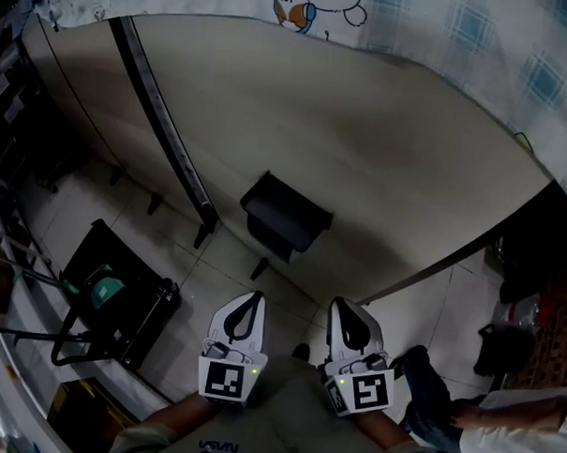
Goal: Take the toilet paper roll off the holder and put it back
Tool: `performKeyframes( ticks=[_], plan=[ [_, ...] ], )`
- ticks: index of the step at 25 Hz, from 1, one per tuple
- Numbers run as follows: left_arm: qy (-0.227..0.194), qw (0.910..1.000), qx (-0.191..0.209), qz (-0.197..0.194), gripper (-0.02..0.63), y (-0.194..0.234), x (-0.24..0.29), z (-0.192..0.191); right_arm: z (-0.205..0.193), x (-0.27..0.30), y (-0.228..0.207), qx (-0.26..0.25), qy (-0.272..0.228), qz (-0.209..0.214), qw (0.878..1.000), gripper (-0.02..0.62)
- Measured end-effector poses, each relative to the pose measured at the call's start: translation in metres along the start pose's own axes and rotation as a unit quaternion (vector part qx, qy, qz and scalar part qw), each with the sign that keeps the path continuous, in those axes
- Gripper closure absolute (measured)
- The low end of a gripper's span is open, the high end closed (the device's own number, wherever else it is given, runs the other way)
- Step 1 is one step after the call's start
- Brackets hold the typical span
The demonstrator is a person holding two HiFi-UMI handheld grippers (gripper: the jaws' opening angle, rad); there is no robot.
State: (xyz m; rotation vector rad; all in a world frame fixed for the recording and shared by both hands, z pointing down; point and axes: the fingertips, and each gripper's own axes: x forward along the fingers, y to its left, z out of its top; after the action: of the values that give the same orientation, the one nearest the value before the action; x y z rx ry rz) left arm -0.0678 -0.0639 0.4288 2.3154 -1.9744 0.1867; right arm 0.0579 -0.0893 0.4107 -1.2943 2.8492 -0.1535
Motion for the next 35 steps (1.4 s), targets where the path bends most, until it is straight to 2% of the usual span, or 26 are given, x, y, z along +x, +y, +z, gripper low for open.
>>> performKeyframes(
  ticks=[10, 20, 26, 35],
  plan=[
    [-0.002, 0.9997, -0.010, -0.023, 0.600, 0.031, -0.039, -0.004, 0.001, -0.005, 0.041, -0.007, 0.012, -0.038, 0.999, 0.595],
    [0.012, 0.9953, -0.058, -0.076, 0.598, 0.024, -0.076, -0.038, -0.016, -0.038, 0.083, -0.014, 0.052, -0.077, 0.996, 0.595],
    [0.010, 0.9966, -0.046, -0.068, 0.600, 0.005, -0.087, -0.042, -0.033, -0.066, 0.083, -0.014, 0.063, -0.061, 0.996, 0.595],
    [0.028, 0.9984, -0.029, -0.039, 0.600, -0.052, -0.087, -0.042, -0.044, -0.120, 0.047, -0.002, 0.065, -0.025, 0.998, 0.595]
  ],
)
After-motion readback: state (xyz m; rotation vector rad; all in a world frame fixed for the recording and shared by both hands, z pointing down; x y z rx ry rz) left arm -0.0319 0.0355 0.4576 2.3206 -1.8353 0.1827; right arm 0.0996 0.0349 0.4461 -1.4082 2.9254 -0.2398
